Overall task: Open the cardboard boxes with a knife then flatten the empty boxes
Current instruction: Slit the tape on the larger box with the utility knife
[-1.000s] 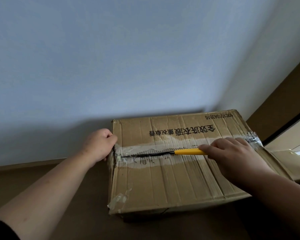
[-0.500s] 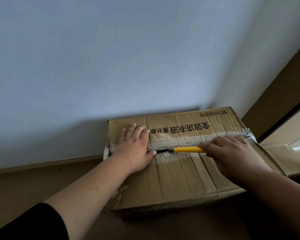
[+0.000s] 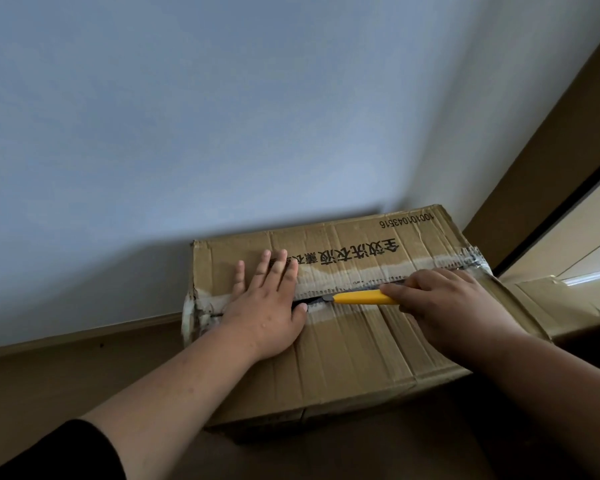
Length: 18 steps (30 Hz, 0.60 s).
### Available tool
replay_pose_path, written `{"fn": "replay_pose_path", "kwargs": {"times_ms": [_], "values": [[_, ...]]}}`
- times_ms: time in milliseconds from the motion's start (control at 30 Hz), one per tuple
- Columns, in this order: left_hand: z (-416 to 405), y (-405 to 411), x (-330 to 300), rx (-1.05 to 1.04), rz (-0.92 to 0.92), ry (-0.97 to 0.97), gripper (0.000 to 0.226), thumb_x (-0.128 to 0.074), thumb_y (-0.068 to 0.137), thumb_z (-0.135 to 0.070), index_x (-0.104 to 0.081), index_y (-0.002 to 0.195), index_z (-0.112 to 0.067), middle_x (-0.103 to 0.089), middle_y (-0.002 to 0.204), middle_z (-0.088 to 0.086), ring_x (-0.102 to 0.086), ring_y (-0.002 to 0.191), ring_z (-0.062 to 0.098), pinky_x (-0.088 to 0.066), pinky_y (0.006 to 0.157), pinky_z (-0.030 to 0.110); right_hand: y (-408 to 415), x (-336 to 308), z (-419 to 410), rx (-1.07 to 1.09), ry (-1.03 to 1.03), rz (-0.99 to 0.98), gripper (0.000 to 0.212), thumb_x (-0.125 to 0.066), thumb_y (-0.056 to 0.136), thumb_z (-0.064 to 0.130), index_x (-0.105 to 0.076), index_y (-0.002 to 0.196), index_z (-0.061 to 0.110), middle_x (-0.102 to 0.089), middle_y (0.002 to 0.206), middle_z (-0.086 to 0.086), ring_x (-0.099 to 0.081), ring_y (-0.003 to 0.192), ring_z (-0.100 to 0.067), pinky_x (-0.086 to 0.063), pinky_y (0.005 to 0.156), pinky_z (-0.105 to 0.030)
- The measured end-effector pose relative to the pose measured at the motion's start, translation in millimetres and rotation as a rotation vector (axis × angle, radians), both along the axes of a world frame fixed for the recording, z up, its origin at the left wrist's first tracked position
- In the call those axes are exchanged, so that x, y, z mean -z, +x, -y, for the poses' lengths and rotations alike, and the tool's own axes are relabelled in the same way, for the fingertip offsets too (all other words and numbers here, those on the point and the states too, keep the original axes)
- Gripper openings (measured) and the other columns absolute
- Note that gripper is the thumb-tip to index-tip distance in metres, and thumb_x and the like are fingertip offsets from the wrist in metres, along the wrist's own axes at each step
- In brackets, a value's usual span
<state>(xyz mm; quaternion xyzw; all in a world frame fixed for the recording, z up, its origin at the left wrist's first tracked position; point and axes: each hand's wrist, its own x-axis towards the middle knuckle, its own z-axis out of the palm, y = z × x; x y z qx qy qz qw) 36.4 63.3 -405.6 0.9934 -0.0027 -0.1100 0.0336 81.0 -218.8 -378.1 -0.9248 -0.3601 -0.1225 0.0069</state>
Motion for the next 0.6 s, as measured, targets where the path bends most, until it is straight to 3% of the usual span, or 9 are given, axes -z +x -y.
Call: {"fn": "replay_pose_path", "kwargs": {"times_ms": [300,600], "values": [[30,16,0,0.035,-0.006,-0.049,0.07,-0.018,0.099,-0.047,0.013,0.157,-0.021,0.025,0.162,-0.004,0.029,0.147,0.018,0.014,0.119,0.054,-1,-4,13,0.053,-0.03,-0.037,0.052,-0.071,0.082,0.018,-0.061,0.129,0.035,-0.061,0.095,0.005,-0.06,0.086,-0.019,-0.052,0.073,-0.036],[52,24,0,0.057,-0.014,-0.046,0.07,-0.018,0.1,-0.047,0.011,0.157,-0.023,0.026,0.162,-0.006,0.031,0.146,0.017,0.016,0.118,0.054,-3,-6,32,0.075,-0.03,0.002,0.051,-0.079,0.074,0.019,-0.069,0.122,0.031,-0.06,0.088,0.003,-0.06,0.079,-0.021,-0.056,0.068,-0.039]]}}
